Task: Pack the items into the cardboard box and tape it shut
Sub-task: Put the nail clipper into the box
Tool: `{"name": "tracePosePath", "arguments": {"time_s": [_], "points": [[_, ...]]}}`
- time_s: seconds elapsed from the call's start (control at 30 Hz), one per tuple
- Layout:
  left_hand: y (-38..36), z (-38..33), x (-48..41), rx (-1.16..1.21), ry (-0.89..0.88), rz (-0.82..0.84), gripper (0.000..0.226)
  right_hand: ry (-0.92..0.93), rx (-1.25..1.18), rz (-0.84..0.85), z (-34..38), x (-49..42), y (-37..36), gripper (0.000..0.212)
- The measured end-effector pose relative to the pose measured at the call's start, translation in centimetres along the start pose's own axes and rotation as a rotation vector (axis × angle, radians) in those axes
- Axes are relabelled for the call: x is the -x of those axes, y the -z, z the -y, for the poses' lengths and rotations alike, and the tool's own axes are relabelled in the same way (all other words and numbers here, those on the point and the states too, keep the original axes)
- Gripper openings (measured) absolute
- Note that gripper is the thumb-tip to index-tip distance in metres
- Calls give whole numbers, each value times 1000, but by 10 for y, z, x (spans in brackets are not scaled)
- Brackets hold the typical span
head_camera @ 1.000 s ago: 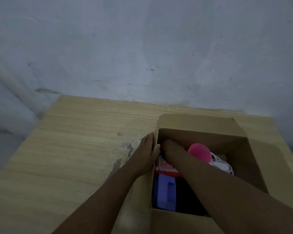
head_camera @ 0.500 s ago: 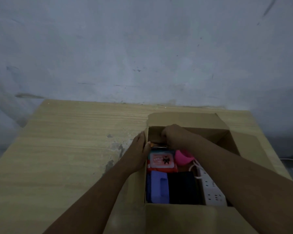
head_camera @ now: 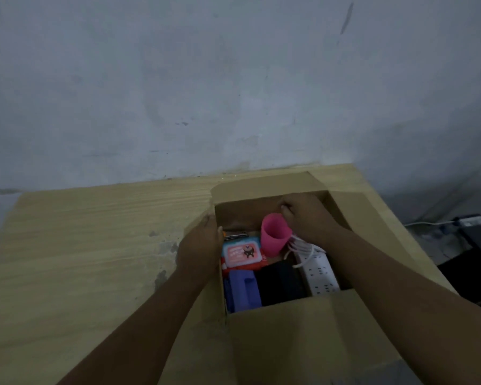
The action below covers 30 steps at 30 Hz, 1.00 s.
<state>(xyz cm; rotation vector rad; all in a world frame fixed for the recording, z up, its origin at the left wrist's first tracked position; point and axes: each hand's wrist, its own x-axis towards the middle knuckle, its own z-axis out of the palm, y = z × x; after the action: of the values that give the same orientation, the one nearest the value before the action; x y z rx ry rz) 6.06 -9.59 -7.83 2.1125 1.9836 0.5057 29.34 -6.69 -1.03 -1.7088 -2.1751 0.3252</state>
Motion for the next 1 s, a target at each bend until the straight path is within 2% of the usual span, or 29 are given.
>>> {"name": "tracePosePath", "arguments": {"time_s": [0.23,0.3,0.43,0.57,0.73,1.0], "points": [[-6,-8,18,68,73,146,61,-76,33,-167,-50,58,13,23],[-9,-13,35,109,94,134,61,-120,64,-200,-68,77,18,24],[-13,-35,74,183,254,49,57,-158,81,-282,-97,117,20,23],[-17,-42,91,210,360,-6,56,-195,-17,-248,-113,137,15,33],[-8,-52,99,196,419,-54,55,-131,-53,-192,-105,142,8,47],[6,-36,103,167,497,-161,49,-127,-241,-202,-87,130,-14,47]]}}
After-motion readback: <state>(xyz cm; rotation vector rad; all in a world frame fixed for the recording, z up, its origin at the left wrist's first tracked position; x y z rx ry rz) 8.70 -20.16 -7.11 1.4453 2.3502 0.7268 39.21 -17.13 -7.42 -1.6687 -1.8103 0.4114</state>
